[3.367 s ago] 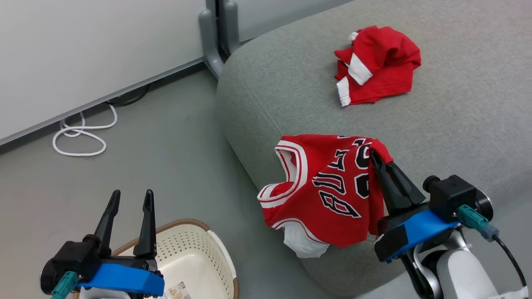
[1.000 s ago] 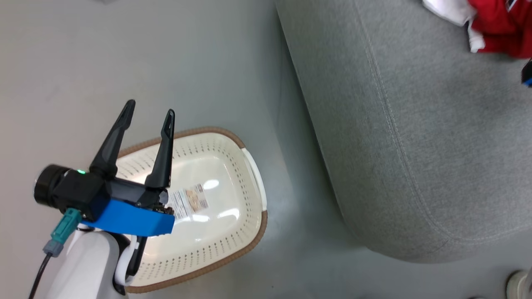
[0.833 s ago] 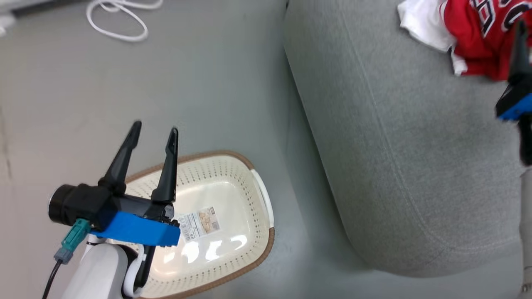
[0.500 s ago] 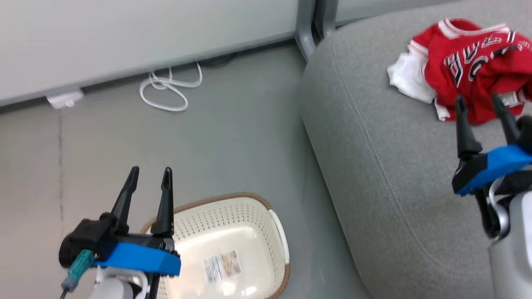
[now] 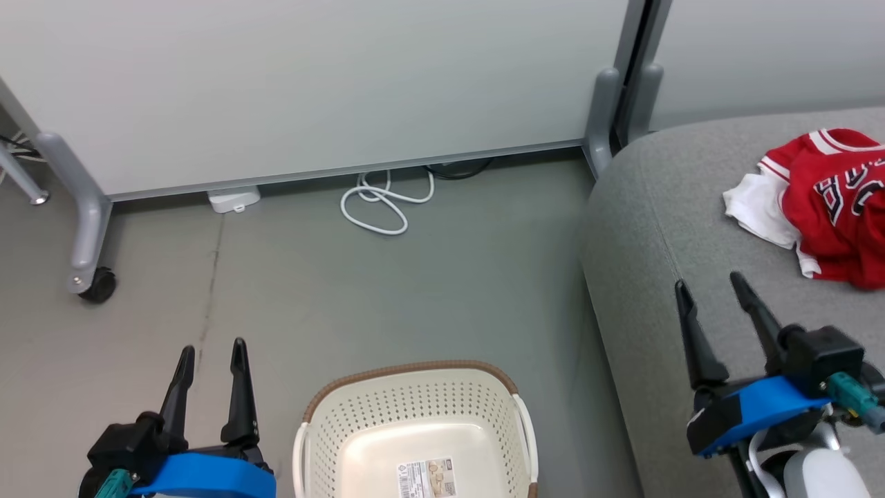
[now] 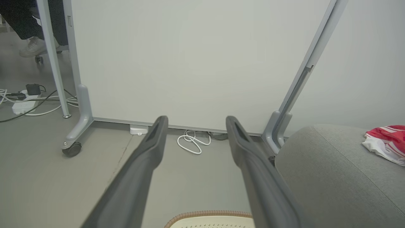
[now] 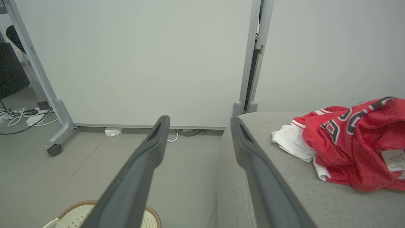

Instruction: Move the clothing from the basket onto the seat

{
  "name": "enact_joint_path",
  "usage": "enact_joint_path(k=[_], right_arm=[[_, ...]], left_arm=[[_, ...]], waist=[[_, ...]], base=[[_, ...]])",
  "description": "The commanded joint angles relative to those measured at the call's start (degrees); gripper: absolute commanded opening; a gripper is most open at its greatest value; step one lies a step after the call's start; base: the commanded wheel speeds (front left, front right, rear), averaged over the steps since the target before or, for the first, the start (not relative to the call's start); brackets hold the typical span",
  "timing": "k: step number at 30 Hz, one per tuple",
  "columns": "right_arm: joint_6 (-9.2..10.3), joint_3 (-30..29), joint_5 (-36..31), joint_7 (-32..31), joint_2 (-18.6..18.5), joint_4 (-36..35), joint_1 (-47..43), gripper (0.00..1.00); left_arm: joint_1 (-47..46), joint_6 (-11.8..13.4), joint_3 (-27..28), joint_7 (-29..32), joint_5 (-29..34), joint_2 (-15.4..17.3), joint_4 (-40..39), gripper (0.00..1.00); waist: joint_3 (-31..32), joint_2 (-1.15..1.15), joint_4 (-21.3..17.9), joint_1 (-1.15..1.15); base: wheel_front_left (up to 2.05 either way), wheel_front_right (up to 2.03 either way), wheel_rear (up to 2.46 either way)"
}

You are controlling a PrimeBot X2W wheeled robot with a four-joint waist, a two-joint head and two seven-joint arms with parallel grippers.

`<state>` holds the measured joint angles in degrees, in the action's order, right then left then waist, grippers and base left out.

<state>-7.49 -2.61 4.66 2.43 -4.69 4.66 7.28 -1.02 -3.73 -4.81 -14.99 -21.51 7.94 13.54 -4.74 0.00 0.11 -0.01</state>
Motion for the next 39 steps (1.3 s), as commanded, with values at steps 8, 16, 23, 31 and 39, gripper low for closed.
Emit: enact_joint_path(k=[8,16,23,31,39], right_arm=[[-0.01,1.37,0.41,-0.13,1.66,-0.19,-5.11,1.0],[-0.01,1.71,1.82,-0.28,1.82,-0.03,-6.43,1.0],[-0.01,1.58,3.08,-0.14,1.82,0.16,-6.79,1.0],[-0.01,2.03,3.7,0.1,1.83,0.59,-6.6,1.0],[0.0,2.16,3.69,-0.43,1.83,3.26,-6.84,0.0]], left_arm=[[2.14,-1.24,2.46,-0.27,1.04,-0.87,1.6,1.0],[2.85,-2.06,3.29,-0.27,1.28,-1.27,1.99,1.0],[2.93,-2.57,3.1,-0.27,1.59,-1.59,2.24,1.0],[2.91,-2.69,3.0,-0.27,2.3,-2.1,1.97,1.0],[3.78,-2.55,2.35,0.33,1.78,-3.03,4.67,0.0]], waist=[[2.68,0.0,2.51,0.01],[3.6,0.0,2.73,0.01],[3.78,0.0,2.43,0.01],[3.25,0.0,2.05,0.01],[3.04,0.0,1.96,0.02]], base=[[0.0,0.0,0.0],[0.0,0.0,0.0],[0.0,0.0,0.0],[0.0,0.0,0.0],[0.0,0.0,0.0]])
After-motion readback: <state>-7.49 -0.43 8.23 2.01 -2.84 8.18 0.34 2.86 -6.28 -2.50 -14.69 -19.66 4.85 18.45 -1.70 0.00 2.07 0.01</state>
